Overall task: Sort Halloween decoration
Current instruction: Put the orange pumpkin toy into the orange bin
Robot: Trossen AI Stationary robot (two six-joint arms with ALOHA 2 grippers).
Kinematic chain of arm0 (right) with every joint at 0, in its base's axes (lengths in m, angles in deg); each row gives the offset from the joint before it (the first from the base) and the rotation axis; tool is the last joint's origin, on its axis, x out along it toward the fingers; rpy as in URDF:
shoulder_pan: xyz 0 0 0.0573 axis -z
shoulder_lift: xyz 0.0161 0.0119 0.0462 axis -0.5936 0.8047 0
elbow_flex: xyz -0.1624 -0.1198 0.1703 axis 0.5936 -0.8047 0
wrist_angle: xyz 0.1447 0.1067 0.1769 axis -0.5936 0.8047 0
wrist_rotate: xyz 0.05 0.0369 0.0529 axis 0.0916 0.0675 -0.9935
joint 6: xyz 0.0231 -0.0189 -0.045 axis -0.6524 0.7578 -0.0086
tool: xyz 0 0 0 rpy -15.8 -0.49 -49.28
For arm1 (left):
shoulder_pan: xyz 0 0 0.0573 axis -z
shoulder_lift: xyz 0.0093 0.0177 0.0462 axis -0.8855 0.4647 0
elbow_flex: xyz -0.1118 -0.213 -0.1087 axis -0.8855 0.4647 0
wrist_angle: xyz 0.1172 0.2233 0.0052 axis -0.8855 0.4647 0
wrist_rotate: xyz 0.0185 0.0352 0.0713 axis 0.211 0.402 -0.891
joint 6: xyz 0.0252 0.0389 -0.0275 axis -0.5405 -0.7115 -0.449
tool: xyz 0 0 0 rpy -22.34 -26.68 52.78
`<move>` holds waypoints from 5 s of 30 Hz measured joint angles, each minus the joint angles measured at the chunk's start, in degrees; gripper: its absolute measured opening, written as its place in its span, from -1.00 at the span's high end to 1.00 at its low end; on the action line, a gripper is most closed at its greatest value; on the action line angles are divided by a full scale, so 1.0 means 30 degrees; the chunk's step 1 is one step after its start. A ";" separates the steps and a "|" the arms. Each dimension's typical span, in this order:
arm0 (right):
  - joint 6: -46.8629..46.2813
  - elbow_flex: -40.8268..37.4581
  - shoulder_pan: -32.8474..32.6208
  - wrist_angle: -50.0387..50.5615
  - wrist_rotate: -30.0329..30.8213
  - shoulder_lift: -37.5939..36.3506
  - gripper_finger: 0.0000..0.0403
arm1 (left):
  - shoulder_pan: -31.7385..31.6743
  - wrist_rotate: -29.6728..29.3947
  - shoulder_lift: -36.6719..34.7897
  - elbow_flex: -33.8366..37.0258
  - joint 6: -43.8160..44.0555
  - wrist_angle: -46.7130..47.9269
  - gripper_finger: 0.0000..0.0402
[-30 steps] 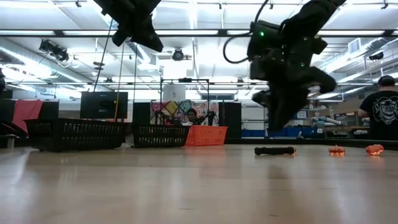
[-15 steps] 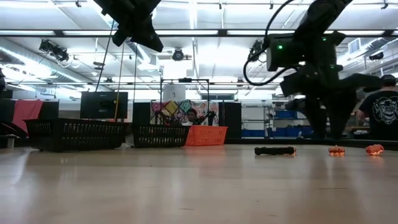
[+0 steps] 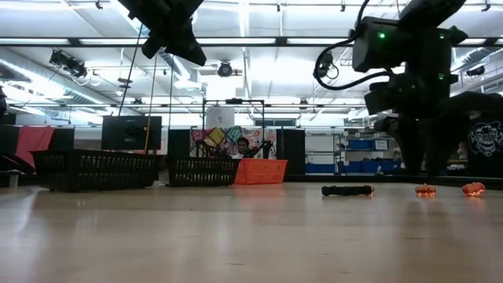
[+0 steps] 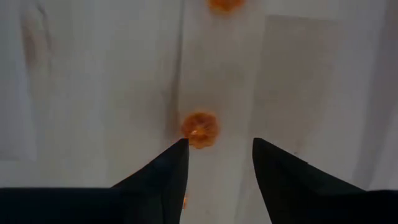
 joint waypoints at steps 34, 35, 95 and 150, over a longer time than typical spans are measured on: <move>0.0180 -0.2674 -0.0750 -0.4870 -0.0610 -0.0022 0.37 | -0.0004 0.0005 0.0000 0.0000 0.0000 0.0000 1.00; 0.0181 -0.2674 -0.0747 -0.4933 -0.0792 -0.0022 0.41 | -0.0007 0.0005 0.0000 0.0000 0.0000 0.0003 1.00; 0.4884 -0.0248 0.5165 -2.6035 0.0726 0.0513 0.50 | -0.0003 0.0012 0.0000 0.0000 0.0000 -0.0003 1.00; 0.0674 0.7745 0.9125 -1.8926 -0.1907 0.7871 0.26 | -0.0001 0.0012 0.0000 0.0000 -0.0007 0.0000 1.00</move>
